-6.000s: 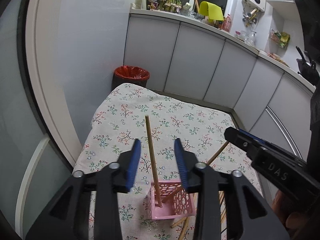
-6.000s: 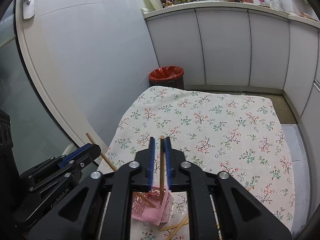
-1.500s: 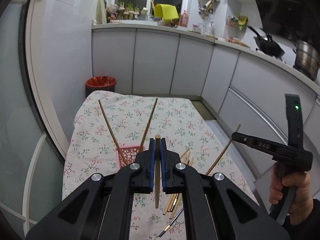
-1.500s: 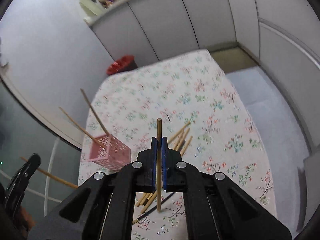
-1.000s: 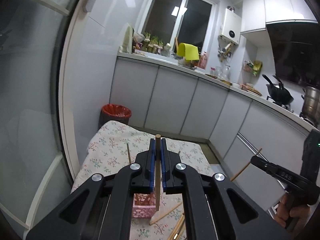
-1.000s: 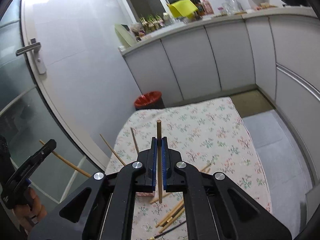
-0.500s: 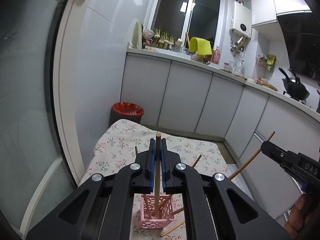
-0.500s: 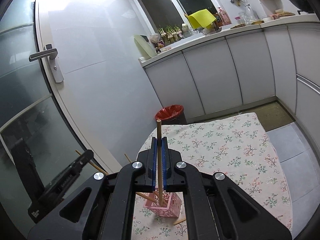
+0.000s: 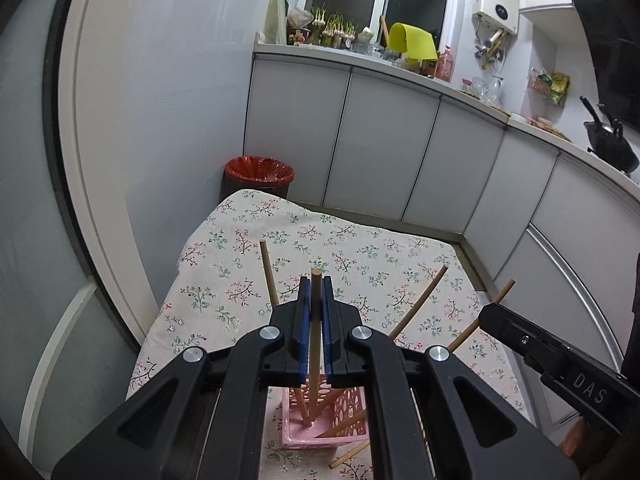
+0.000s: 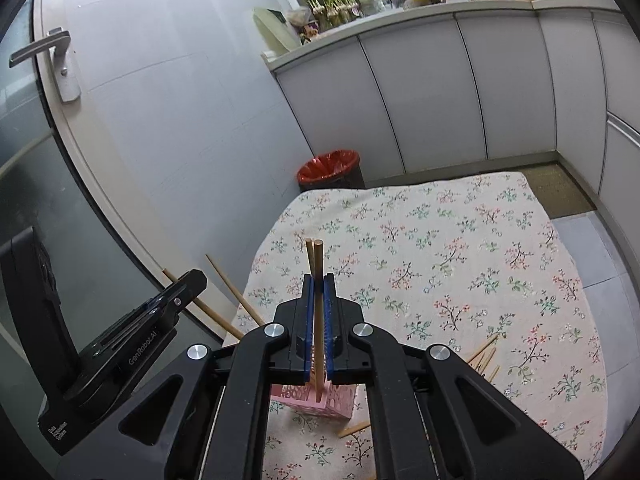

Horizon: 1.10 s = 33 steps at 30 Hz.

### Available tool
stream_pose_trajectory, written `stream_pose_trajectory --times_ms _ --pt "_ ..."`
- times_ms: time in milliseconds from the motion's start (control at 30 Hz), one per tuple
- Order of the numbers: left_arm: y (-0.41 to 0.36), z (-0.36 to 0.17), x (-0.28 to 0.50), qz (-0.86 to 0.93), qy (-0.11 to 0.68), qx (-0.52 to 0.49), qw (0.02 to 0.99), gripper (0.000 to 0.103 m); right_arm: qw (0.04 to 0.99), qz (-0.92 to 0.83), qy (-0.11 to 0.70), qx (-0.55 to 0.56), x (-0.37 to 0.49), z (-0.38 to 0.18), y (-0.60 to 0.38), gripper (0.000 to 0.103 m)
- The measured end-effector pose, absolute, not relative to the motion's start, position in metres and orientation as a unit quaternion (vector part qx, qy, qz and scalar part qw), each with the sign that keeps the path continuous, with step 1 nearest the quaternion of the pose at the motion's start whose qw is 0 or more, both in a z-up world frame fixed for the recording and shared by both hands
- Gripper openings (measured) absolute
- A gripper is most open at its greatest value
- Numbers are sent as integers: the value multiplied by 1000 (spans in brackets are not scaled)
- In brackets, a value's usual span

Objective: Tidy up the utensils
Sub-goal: 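Lower both held chopsticks into the pink cup and open both tools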

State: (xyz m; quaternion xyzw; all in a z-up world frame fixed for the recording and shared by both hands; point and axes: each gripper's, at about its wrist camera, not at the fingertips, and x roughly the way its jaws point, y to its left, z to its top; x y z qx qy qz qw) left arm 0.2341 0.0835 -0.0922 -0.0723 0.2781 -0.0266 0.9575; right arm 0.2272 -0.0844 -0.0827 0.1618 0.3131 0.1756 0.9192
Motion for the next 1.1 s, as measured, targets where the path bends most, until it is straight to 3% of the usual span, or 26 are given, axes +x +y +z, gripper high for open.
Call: stream_pose_trajectory --times_ms 233,267,300,333,367,433,500,567,833,1100 --pt "85 -101 240 -34 295 -76 952 6 913 171 329 169 236 -92 -82 3" --pt "85 -102 241 -34 298 -77 951 8 913 171 331 169 237 -94 -82 4" --pt "85 -102 239 -29 297 -76 951 19 911 170 335 170 239 -95 -81 4" --pt "85 -101 237 -25 293 -75 953 35 909 171 339 172 241 -97 -81 8" --pt "84 -99 234 -22 288 -75 955 41 908 169 340 174 242 -99 -81 9" --pt "84 -95 231 -21 282 -74 956 43 905 170 342 186 243 -100 -84 26" --pt "84 -91 225 -24 288 -72 955 44 904 172 338 199 242 -96 -89 30" --pt "83 -89 224 -25 298 -73 951 52 904 175 333 202 238 -91 -94 31" --pt "73 -96 199 -38 336 -45 940 77 908 163 333 195 215 -79 -133 59" --pt "51 -124 185 -74 393 -16 916 83 899 102 390 172 200 -103 -173 74"
